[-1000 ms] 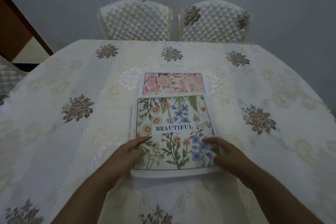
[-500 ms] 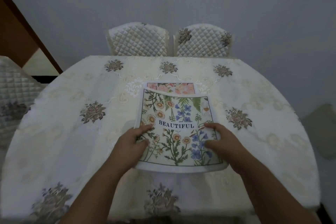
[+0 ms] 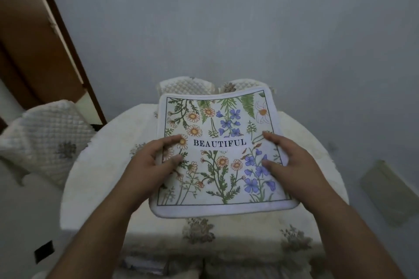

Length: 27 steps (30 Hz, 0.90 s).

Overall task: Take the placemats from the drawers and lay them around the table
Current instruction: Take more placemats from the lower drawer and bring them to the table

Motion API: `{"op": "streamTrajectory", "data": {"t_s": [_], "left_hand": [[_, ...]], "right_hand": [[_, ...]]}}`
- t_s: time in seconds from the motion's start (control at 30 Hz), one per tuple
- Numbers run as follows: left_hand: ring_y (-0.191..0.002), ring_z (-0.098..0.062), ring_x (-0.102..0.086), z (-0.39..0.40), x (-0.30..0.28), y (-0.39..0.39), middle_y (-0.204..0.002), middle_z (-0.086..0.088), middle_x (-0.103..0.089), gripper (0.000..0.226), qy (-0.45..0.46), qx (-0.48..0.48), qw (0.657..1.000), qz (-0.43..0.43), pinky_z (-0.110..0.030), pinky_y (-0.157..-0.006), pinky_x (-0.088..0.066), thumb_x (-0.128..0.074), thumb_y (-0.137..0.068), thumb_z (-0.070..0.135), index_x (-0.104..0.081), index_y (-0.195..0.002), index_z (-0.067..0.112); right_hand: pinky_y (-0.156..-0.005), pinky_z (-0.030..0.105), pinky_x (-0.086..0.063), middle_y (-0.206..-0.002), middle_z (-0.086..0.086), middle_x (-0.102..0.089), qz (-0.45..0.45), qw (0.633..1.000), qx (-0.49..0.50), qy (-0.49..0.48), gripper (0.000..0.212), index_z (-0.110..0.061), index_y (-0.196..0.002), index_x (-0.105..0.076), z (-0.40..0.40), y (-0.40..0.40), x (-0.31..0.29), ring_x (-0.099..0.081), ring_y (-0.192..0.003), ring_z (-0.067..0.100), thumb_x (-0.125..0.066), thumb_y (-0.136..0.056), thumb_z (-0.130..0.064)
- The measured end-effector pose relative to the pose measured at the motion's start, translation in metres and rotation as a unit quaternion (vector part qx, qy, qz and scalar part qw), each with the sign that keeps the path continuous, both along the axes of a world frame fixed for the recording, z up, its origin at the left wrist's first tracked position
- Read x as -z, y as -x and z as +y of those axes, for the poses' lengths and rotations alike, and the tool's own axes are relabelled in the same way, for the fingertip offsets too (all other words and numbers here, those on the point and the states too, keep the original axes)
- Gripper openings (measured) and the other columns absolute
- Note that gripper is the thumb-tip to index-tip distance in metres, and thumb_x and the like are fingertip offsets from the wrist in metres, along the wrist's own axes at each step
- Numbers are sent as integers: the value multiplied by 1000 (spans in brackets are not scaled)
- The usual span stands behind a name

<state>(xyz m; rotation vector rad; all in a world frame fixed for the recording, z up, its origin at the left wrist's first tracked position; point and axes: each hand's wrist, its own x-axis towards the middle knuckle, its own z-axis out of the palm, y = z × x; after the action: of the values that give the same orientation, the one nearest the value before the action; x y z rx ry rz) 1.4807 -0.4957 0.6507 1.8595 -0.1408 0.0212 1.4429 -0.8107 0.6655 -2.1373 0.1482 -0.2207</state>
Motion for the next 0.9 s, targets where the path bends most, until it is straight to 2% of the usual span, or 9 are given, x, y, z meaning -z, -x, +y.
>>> {"op": "streamTrajectory", "data": {"t_s": [0.03,0.13,0.2,0.33,0.47,0.63,0.73,0.8,0.9], "left_hand": [[-113,-14,-67,-2,0,17,-134,14,-60,40,-17,-14,1000,-12,-41,-91,-60,-74,-91,27,-67,-121,53],[-117,-8,-63,-7,-1,77,-133,18,-60,42,-41,-67,996,-29,-36,-95,-58,-72,-93,27,-65,-126,51],[-121,-5,-59,-8,3,119,-134,20,-59,43,-62,-108,991,-43,-36,-100,-55,-72,-93,26,-65,-127,50],[-119,-6,-60,5,6,204,-129,23,-59,44,-51,-195,979,-27,-41,-103,-53,-73,-92,23,-66,-126,50],[-113,-8,-63,37,4,291,-124,25,-58,42,-52,-292,955,-1,-41,-97,-57,-72,-93,25,-66,-122,54],[-110,-14,-66,84,7,390,-128,17,-58,42,-13,-403,915,17,-41,-90,-61,-70,-94,23,-67,-120,56],[-107,-14,-66,116,10,444,-125,23,-53,49,-17,-475,879,26,-41,-80,-64,-68,-95,24,-57,-130,58],[-106,-11,-66,141,14,476,-122,28,-51,52,-23,-516,856,27,-41,-81,-63,-68,-96,26,-53,-133,59],[-108,-10,-65,186,22,522,-127,21,-53,52,-21,-557,830,36,-41,-85,-62,-67,-96,25,-53,-134,57]], "right_hand": [[-76,15,-52,-127,-16,-62,-6,1000,-13,5,59,-50,-132,-56,-2,10,-4,-63,-102,-1,-72,-89,-13],[-94,36,-56,-133,-15,-60,-8,997,-67,29,60,-53,-133,-54,-7,40,-10,-64,-110,10,-73,-89,-17],[-96,41,-55,-135,-15,-59,-10,994,-99,39,61,-54,-134,-52,-6,60,-9,-64,-110,12,-73,-89,-19],[-95,43,-56,-132,-14,-60,-9,983,-181,41,61,-52,-134,-53,17,94,-5,-65,-109,13,-74,-88,-19],[-97,43,-55,-131,-12,-61,6,959,-279,50,63,-53,-134,-52,70,122,-1,-65,-110,15,-75,-86,-19],[-98,44,-54,-134,-9,-59,0,920,-387,70,61,-49,-136,-54,155,160,-4,-64,-113,17,-75,-86,-20],[-98,43,-54,-132,-10,-60,-6,892,-446,79,58,-48,-133,-57,217,188,-2,-64,-111,15,-76,-86,-19],[-97,42,-55,-130,-11,-61,-3,877,-474,78,57,-49,-131,-58,260,207,-1,-64,-109,13,-76,-86,-19],[-100,42,-53,-131,-12,-60,-1,855,-512,82,59,-49,-131,-57,328,239,5,-63,-112,12,-76,-85,-19]]}}
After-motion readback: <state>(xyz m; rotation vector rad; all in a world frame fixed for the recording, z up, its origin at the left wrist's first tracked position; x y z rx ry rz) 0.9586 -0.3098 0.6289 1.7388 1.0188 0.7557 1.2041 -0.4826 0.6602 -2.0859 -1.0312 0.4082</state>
